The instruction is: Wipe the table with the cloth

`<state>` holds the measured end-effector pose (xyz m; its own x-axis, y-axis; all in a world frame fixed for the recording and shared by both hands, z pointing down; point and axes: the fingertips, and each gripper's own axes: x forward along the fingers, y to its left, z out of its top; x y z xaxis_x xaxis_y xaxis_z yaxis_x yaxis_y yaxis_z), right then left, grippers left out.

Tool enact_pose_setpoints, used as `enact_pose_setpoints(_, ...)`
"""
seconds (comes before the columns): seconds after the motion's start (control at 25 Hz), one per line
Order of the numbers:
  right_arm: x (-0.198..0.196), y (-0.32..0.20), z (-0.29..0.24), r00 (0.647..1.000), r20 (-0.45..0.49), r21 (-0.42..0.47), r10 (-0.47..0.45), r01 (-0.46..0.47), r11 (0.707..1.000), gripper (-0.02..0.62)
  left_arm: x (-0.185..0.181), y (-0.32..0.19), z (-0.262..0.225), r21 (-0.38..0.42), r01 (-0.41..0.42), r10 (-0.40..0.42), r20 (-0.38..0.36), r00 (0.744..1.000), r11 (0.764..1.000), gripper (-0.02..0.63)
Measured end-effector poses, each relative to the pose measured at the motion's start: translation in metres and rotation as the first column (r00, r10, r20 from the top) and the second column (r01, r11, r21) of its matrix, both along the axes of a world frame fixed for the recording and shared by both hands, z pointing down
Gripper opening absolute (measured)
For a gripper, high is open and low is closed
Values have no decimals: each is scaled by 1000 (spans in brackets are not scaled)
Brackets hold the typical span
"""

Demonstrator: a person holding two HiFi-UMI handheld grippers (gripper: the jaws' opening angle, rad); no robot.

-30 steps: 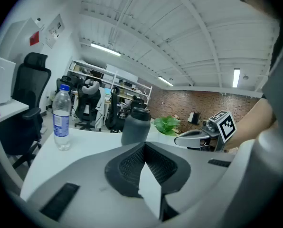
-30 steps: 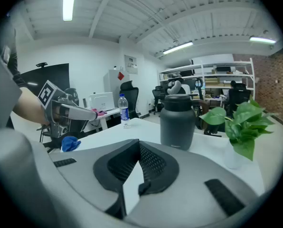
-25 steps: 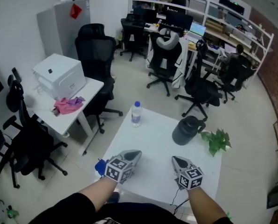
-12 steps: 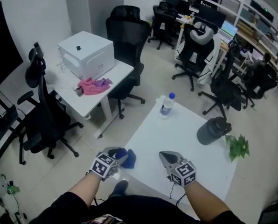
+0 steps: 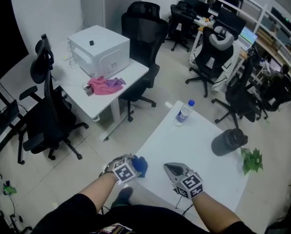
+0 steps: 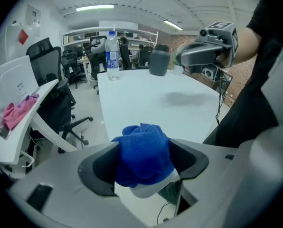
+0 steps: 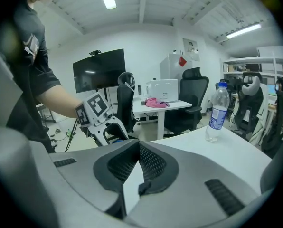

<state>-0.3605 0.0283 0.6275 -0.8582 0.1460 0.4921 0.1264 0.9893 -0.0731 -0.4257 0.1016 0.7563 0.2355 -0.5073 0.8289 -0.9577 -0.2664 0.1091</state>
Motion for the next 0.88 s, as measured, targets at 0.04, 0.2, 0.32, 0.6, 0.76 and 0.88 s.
enact_pose_setpoints(0.04,0,0,1,1000,-3,1,0,0,1000,12,1,-1,7,-27,0,1,1,1000,1000,325)
enact_pose_setpoints(0.2,1,-6,2,1000,-7,2,21,-21,1000,12,0,-7,20,-46,-18,19,28,999,999,304)
enact_pose_setpoints(0.32,6,-11,2,999,-5,4,40,-40,999,12,3,-9,19,-44,-32,33,24,999,999,226)
enact_pose_setpoints(0.6,31,-26,-1,995,8,-9,96,-96,995,12,22,-18,6,-43,-106,108,51,993,993,146)
enact_pose_setpoints(0.76,56,-48,-4,984,32,-23,174,-174,985,12,41,-47,-27,25,-122,123,-3,992,992,144)
enact_pose_setpoints(0.88,86,-70,-11,965,56,-42,255,-253,967,12,61,-80,-54,76,-154,155,-18,988,985,144)
